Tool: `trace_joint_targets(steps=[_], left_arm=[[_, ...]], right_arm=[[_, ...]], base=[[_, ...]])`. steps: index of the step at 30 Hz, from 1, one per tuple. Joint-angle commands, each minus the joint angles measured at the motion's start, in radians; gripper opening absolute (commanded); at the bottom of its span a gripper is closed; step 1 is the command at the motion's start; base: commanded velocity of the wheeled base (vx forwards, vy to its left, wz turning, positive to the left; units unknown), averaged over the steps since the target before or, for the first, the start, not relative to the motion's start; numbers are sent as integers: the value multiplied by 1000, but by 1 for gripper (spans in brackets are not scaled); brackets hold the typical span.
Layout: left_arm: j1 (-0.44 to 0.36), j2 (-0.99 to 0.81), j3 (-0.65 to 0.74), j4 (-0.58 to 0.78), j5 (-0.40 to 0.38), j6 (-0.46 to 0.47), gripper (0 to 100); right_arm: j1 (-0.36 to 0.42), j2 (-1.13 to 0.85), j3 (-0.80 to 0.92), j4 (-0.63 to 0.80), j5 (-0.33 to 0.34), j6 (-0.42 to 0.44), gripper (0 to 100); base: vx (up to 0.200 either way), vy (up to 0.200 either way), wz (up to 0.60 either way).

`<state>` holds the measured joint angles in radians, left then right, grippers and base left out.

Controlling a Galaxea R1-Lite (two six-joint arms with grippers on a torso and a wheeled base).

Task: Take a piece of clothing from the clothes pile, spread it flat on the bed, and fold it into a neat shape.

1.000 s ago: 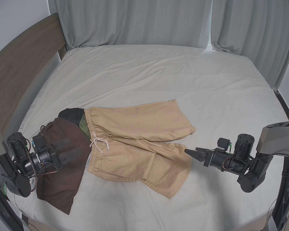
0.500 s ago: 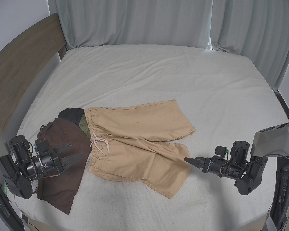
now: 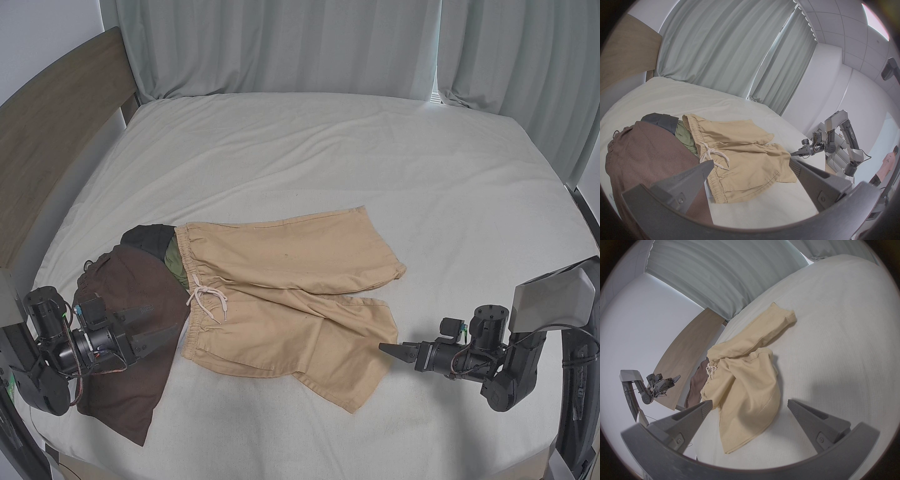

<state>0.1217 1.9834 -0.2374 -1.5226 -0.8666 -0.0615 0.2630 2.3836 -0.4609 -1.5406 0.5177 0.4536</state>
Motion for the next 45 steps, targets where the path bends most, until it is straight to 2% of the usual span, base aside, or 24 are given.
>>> trace_joint_targets(steps=[1,11,16,25,36,45], left_arm=[[1,11,1,-1,0,0,100],[3,11,3,-8,0,0,100],[-1,12,4,-8,0,0,100],[-1,14,4,-8,0,0,100],[-2,15,6,-8,1,2,100],[-2,31,6,-10,-2,34,100]], right_arm=[[7,23,4,1,1,0,100],[22,78,-12,-1,1,16,100],[68,77,-21,-4,4,60,100],[85,29,-21,-6,4,102,100],[38,-113,-24,-3,2,134,100],[-21,-118,-59,-3,1,135,100]], base=[[0,0,0],[0,0,0],[0,0,0],[0,0,0],[0,0,0],[0,0,0]])
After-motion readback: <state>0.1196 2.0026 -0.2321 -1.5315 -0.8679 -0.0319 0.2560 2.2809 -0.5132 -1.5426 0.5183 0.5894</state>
